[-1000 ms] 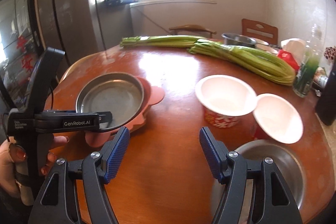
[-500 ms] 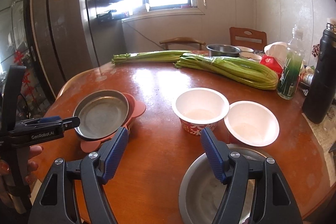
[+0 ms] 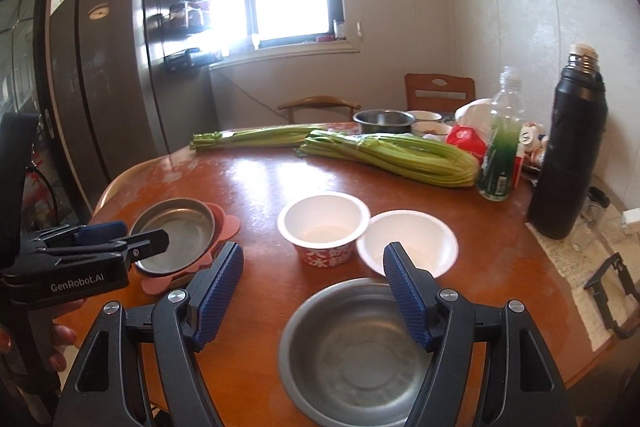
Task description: Organize plates and bowls
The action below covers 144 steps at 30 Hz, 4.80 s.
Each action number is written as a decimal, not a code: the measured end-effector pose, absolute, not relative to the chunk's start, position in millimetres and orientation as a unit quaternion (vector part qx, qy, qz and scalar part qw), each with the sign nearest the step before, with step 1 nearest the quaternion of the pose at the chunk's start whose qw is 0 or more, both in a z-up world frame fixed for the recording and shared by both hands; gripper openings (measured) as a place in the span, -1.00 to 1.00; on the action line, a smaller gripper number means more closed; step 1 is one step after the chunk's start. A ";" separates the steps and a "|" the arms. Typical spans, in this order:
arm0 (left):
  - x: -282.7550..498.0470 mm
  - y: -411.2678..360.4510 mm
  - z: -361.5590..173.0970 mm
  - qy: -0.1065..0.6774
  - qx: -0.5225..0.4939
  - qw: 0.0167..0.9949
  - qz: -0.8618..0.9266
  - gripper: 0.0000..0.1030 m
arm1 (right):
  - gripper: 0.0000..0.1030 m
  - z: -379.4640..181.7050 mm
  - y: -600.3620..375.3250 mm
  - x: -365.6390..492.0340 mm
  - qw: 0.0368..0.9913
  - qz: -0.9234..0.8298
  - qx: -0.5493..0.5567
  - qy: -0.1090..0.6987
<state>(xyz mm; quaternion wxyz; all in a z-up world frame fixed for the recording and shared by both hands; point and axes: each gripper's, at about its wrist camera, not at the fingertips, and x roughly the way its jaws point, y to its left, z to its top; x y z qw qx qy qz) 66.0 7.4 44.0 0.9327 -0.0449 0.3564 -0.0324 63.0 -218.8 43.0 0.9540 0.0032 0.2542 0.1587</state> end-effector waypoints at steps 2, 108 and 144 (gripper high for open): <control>65.5 -10.2 46.0 0.356 -0.040 0.932 -0.053 0.35 | 0.44 45.4 -230.0 58.9 0.957 0.145 0.002 0.250; 70.9 -62.2 -42.1 0.446 0.011 0.892 -0.073 0.08 | -0.19 -49.0 -218.6 77.7 0.895 0.231 -0.021 0.381; 70.2 -54.7 -17.8 0.416 -0.001 0.907 -0.071 0.25 | 0.05 -24.9 -262.0 85.1 0.913 0.206 0.043 0.350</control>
